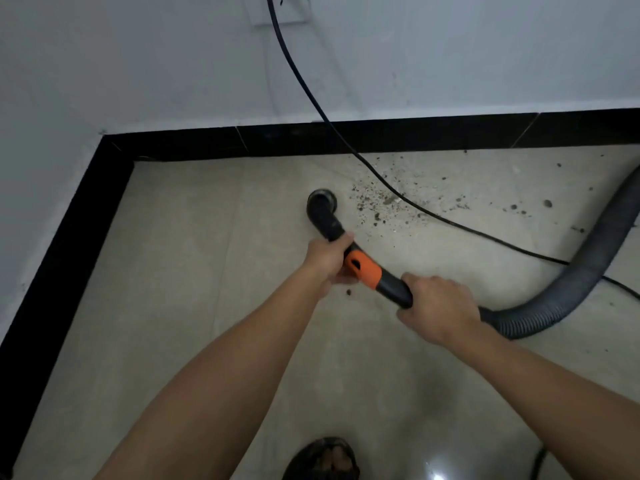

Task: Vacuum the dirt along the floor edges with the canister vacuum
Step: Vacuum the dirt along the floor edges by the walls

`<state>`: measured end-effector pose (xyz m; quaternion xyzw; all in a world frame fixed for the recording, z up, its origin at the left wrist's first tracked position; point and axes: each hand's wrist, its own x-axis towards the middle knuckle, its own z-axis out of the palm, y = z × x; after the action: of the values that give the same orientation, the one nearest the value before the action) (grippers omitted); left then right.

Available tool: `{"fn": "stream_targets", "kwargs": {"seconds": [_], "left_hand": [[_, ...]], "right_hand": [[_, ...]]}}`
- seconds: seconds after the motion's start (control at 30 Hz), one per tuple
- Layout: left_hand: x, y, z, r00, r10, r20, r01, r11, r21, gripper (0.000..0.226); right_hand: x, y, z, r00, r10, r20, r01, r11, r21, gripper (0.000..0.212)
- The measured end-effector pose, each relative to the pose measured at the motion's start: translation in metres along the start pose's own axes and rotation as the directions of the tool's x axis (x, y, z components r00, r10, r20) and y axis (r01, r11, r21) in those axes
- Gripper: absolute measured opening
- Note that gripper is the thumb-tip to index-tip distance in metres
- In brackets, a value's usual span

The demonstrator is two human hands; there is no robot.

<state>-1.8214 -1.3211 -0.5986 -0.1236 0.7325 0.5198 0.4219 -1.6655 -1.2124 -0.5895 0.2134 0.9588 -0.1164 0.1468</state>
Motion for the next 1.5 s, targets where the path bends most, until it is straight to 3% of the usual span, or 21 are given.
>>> {"fn": "stream_targets", "kwargs": {"seconds": [0.1, 0.2, 0.3, 0.4, 0.53, 0.63, 0.83, 0.93, 1.1, 1.23, 1.4, 1.5], "left_hand": [[-0.039, -0.059, -0.01, 0.999, 0.003, -0.035, -0.004, 0.999, -0.047, 0.033], [-0.082, -0.117, -0.022, 0.995, -0.058, -0.078, 0.05, 0.993, -0.105, 0.027], [-0.098, -0.136, -0.023, 0.991, -0.097, -0.096, 0.084, 0.988, -0.127, 0.026], [-0.062, -0.1, -0.015, 0.996, -0.02, -0.084, 0.011, 0.994, -0.105, 0.032], [-0.011, -0.025, -0.008, 0.999, 0.04, -0.034, -0.043, 0.995, -0.091, 0.042], [-0.015, -0.031, -0.014, 0.998, 0.023, -0.063, -0.029, 0.995, -0.091, 0.041], [-0.066, -0.119, -0.043, 0.97, -0.022, -0.242, -0.013, 0.99, -0.141, 0.034], [-0.02, -0.074, -0.053, 0.971, 0.044, -0.234, -0.071, 0.991, -0.11, 0.037], [0.004, -0.006, -0.06, 0.986, 0.034, -0.164, -0.048, 0.996, -0.076, 0.041], [-0.033, -0.052, -0.058, 0.991, -0.026, -0.13, 0.021, 0.999, -0.044, 0.039], [-0.093, -0.125, -0.032, 0.993, -0.107, -0.045, 0.104, 0.992, -0.065, 0.033], [-0.112, -0.149, -0.009, 0.989, -0.144, -0.034, 0.141, 0.987, -0.077, 0.031]], "right_hand": [[-0.046, 0.004, 0.032, 0.993, -0.113, -0.017, 0.113, 0.993, -0.026, 0.024], [-0.084, 0.008, 0.06, 0.964, -0.267, -0.009, 0.266, 0.963, -0.051, 0.045], [-0.099, 0.005, 0.073, 0.958, -0.283, 0.052, 0.286, 0.956, -0.062, 0.05], [-0.071, -0.001, 0.05, 0.982, -0.177, 0.068, 0.179, 0.984, -0.018, 0.024], [-0.016, -0.013, 0.012, 0.998, -0.018, 0.062, 0.013, 0.997, 0.07, 0.021], [-0.024, -0.016, 0.01, 0.998, -0.024, 0.065, 0.021, 0.999, 0.039, 0.023], [-0.066, -0.036, 0.046, 0.965, -0.204, 0.165, 0.209, 0.978, -0.01, 0.029], [-0.025, -0.052, 0.033, 0.985, -0.143, 0.101, 0.142, 0.99, 0.023, 0.026], [0.015, -0.074, 0.005, 0.996, -0.065, 0.057, 0.059, 0.993, 0.101, 0.024], [-0.035, -0.057, 0.032, 0.992, -0.105, 0.07, 0.099, 0.992, 0.083, 0.026], [-0.118, -0.026, 0.064, 0.974, -0.082, 0.212, 0.073, 0.996, 0.052, 0.027], [-0.15, -0.005, 0.07, 0.985, -0.089, 0.148, 0.081, 0.995, 0.061, 0.024]]}}
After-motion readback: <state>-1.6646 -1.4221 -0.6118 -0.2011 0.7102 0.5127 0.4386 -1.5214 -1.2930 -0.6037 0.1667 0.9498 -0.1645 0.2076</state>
